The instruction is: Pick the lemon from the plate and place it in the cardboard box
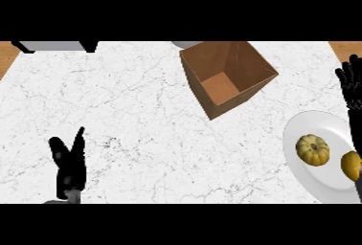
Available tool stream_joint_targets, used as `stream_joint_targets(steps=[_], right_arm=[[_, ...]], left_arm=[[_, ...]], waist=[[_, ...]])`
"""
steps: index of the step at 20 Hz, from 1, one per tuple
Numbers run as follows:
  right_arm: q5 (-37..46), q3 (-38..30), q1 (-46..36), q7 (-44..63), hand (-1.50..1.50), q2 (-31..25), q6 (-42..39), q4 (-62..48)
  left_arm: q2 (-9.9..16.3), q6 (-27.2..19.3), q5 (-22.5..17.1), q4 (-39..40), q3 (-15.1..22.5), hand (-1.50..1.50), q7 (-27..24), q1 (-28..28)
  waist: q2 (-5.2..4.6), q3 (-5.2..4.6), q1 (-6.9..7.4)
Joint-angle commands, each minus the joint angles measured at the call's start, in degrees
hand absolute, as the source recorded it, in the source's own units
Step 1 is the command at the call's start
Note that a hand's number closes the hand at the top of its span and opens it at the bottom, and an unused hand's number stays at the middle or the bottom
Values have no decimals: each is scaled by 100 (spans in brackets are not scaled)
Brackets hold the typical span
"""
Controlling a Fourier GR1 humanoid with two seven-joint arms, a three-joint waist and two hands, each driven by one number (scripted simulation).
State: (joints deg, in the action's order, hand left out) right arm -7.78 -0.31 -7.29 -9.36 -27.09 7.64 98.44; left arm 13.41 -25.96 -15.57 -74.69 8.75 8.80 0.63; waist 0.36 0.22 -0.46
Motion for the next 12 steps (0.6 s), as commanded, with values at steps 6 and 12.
stream_joint_targets(steps=[6,12], right_arm=[[-1023,-456,938,230,-150,204,-471,-667],[0,-324,1518,-477,-150,-686,-860,-1221]], left_arm=[[1669,-375,910,-3470,379,0,877,2493],[2312,-574,1280,-3980,345,0,896,3274]], waist=[[123,136,-454],[88,74,-660]])
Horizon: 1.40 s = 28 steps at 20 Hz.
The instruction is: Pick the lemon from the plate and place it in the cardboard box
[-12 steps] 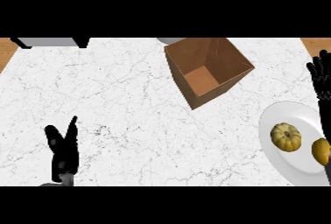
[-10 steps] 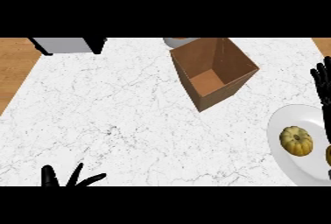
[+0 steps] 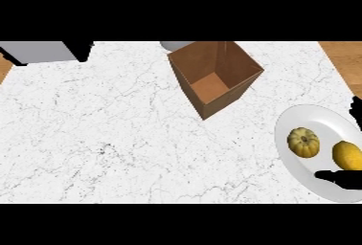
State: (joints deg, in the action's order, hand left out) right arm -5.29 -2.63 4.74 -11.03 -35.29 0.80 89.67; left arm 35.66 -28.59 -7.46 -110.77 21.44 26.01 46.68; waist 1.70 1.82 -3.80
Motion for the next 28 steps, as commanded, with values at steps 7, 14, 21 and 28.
stream_joint_targets(steps=[7,14,21,28], right_arm=[[-621,-485,369,-1354,-150,-112,-857,-652],[480,-398,542,-1654,-150,-1386,-1216,-1091],[1258,27,617,-1701,-150,-2132,-1620,-1402],[1589,384,338,-1535,-150,-2394,-1983,-1618]], left_arm=[[394,-332,526,1,-1188,0,-1022,-1486],[443,-275,665,213,-1129,0,-1201,-1709],[476,-62,434,353,-1262,0,-1374,-2026],[523,9,427,485,-1289,0,-1333,-2367]], waist=[[-27,-163,-371],[-117,-212,-220],[-174,-215,-44],[-228,-205,48]])
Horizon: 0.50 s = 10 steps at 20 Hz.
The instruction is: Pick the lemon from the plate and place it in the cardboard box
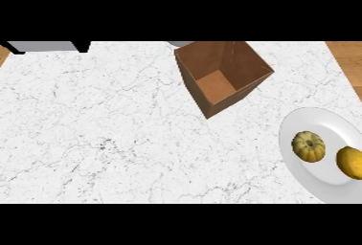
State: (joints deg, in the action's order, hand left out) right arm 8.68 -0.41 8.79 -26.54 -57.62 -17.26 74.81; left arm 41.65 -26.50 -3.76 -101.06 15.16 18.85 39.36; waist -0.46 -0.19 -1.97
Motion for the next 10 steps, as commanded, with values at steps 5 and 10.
stream_joint_targets(steps=[5,10], right_arm=[[415,299,-343,184,-150,-138,-165,-358],[635,526,-489,282,-150,93,-57,-450]], left_arm=[[-105,-152,-5,-463,-624,0,-630,-1702],[-61,-115,-75,-298,-700,0,-660,-1743]], waist=[[-16,5,-5],[7,5,5]])
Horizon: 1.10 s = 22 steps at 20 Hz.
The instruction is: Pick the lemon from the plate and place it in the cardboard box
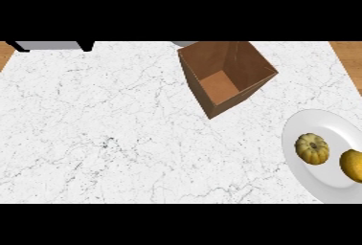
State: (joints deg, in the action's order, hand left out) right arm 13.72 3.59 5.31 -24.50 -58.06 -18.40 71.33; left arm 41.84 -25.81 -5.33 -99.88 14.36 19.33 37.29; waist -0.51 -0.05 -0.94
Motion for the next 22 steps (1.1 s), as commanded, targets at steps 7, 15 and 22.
stream_joint_targets(steps=[7,15,22], right_arm=[[160,209,-398,1,-150,168,-134,-285],[150,342,-678,-230,-150,309,-264,-130],[446,569,-688,-72,-150,295,-284,-214]], left_arm=[[-48,-112,14,-390,-609,0,-683,-1596],[-85,-71,19,-99,-631,0,-826,-1671],[-131,-49,-10,31,-651,0,-1087,-1576]], waist=[[30,-4,-181],[80,-22,-282],[82,-27,-283]])
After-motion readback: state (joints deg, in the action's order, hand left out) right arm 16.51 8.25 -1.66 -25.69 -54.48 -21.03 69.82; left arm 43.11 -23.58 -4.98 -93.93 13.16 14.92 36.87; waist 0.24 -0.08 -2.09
